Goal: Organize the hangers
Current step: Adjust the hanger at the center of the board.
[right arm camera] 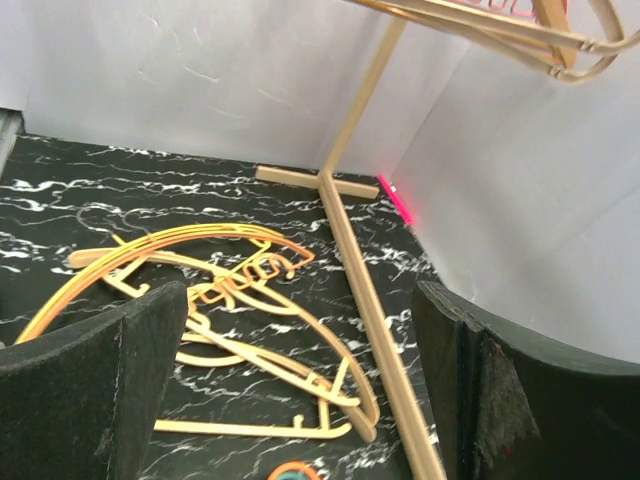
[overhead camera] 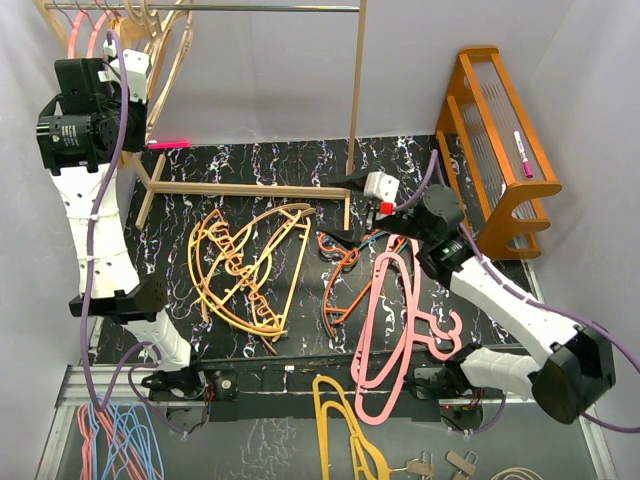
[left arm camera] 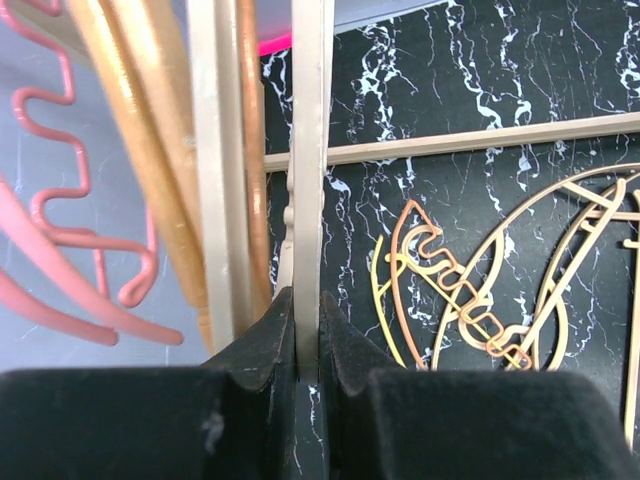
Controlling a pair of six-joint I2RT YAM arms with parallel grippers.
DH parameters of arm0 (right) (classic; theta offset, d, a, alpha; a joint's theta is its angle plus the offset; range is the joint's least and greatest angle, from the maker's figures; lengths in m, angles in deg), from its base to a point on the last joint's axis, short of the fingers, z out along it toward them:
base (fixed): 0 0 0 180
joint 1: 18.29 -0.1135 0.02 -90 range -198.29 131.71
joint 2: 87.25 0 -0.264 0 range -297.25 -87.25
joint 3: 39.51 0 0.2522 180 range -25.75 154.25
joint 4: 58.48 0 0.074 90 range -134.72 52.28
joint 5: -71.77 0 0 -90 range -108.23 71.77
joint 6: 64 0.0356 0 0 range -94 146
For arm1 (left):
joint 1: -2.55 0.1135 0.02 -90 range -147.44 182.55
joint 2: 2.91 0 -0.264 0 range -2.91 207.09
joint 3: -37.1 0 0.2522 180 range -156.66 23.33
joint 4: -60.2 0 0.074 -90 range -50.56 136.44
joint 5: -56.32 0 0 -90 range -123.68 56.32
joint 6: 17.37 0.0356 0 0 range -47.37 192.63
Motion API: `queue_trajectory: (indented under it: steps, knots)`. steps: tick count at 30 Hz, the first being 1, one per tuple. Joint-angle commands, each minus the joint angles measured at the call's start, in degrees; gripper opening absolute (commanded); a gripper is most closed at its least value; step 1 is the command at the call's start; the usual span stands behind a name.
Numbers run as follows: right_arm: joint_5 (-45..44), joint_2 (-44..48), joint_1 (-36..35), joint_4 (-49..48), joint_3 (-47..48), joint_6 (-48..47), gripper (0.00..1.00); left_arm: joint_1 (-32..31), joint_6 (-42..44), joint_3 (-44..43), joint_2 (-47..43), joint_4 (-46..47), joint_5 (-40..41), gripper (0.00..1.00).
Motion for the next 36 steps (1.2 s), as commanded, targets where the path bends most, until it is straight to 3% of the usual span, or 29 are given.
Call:
queue_trajectory:
  steps: [1,7,14,25,29,36]
  knots:
    - [2.32,-3.22,-0.77,-9.24,6.34,-5.28,0.98,-0.44,-0.93,-3.75,-0.20,0.01,2.87,0.00]
    - [2.63,-4.67,-1.50,-11.70,4.71,-4.44,0.98,-0.90,-2.73,-1.45,-0.49,1.86,2.11,0.00]
    - [4.50,-7.15,-1.94,-6.27,7.30,-6.45,0.98,-3.52,-2.14,-0.26,0.67,-1.01,2.81,0.08]
    - [5.41,-9.15,-2.41,-4.79,8.34,-6.83,0.98,-3.95,-1.43,-0.60,0.45,-2.63,4.68,0.04]
    - [4.77,-9.39,-2.83,-2.21,8.61,-10.38,0.98,-3.94,-0.20,-2.65,-2.10,-0.79,3.36,0.00]
    - [0.51,-11.27,-3.30,-0.56,9.89,-20.99,0.98,-3.90,4.24,2.01,-9.00,0.33,2.38,0.00]
